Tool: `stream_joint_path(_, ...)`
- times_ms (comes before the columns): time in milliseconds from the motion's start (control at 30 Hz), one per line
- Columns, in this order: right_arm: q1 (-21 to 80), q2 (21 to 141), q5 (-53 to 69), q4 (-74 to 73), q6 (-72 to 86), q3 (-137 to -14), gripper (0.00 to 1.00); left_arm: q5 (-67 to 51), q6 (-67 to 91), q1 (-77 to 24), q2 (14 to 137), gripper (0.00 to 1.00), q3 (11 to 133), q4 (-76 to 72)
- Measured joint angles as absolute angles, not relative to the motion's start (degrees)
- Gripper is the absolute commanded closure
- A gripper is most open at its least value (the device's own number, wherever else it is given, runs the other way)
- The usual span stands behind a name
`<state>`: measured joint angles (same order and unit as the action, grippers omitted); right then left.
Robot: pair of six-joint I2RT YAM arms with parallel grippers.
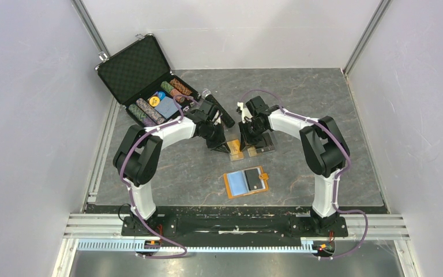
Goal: Put the credit cards into the card holder
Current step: Pick up the credit card from the storage box.
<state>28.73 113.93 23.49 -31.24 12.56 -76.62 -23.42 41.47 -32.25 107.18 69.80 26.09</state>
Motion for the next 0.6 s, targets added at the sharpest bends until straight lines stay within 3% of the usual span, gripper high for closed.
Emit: stream_joint_path(600, 30.04, 111.42, 21.80, -33.54, 12.47, -77.82, 1.00, -23.07, 41.50, -32.40, 107.18, 0.98, 69.82, 26.09)
